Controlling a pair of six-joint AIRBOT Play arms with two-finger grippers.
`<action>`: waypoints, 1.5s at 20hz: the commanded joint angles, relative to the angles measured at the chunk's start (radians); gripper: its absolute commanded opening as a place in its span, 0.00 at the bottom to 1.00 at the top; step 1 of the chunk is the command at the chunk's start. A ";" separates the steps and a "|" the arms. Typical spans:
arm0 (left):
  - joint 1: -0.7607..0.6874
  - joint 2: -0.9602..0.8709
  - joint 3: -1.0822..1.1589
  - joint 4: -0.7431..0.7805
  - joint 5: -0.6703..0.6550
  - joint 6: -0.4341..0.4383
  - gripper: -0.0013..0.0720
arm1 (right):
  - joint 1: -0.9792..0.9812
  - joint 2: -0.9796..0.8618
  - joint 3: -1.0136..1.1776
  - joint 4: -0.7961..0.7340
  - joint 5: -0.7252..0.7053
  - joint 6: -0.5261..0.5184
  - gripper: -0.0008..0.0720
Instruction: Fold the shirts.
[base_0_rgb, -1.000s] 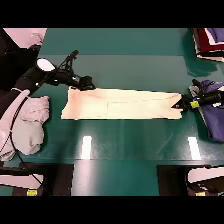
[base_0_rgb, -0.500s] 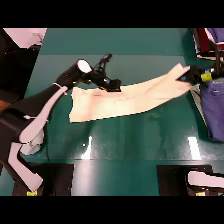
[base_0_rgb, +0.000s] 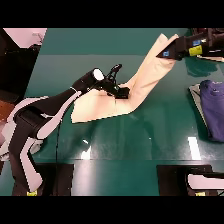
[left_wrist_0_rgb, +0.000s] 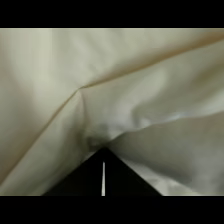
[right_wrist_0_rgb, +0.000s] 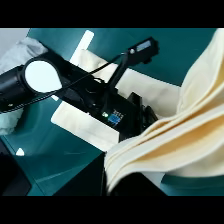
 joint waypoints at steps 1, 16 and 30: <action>0.000 -0.006 0.007 0.000 -0.003 -0.005 0.05 | 0.076 -0.062 0.096 0.003 0.031 0.009 0.03; 0.399 0.346 0.040 0.305 -0.283 0.008 0.05 | 0.380 -0.188 0.095 0.007 -0.159 -0.053 0.04; 0.615 0.536 0.040 0.303 -0.403 0.056 0.05 | 0.504 -0.396 0.095 -0.110 -0.178 -0.058 0.57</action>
